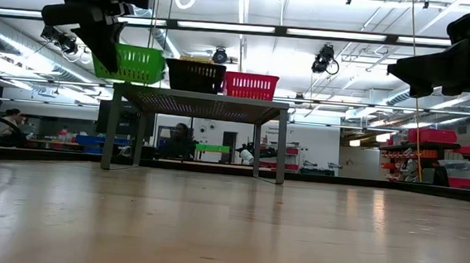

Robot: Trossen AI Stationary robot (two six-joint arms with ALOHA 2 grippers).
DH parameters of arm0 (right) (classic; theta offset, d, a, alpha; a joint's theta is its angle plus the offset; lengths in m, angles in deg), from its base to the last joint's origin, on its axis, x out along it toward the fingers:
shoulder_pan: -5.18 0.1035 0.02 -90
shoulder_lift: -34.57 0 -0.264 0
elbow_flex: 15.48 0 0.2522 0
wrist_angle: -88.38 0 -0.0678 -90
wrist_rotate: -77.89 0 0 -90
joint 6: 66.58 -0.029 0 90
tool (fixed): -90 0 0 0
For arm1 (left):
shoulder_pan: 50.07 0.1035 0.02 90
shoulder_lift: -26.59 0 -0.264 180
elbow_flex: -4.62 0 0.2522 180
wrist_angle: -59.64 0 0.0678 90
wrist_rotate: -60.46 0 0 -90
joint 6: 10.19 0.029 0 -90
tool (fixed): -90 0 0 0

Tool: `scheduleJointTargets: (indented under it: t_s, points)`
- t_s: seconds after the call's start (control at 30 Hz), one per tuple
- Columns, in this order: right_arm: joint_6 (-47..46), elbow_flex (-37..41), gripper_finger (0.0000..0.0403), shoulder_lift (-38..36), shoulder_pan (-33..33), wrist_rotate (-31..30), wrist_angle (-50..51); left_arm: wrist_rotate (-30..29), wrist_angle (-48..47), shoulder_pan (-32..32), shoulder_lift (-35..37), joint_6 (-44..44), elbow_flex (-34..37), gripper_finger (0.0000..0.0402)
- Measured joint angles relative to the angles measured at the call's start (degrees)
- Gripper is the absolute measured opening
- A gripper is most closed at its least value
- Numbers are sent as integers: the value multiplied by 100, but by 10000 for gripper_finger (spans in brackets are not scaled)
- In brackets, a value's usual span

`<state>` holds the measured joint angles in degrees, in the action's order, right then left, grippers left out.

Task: Pick & Place Office Desk Supplies
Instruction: Put the green bin on the shelf

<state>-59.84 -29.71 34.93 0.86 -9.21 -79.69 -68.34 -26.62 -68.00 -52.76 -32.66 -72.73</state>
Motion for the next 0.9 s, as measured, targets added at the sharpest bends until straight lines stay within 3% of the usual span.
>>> scheduleJointTargets:
  t_s: [0.2,0.63,0.9]
  points:
    - [0,0,119,0,0,-5,0,-265,-27,0,0,-5,0,19]
    - [0,0,119,1,0,-16,0,-254,-105,0,0,-50,0,25]
    - [0,0,119,0,0,-31,0,-237,-102,59,141,-67,0,62]
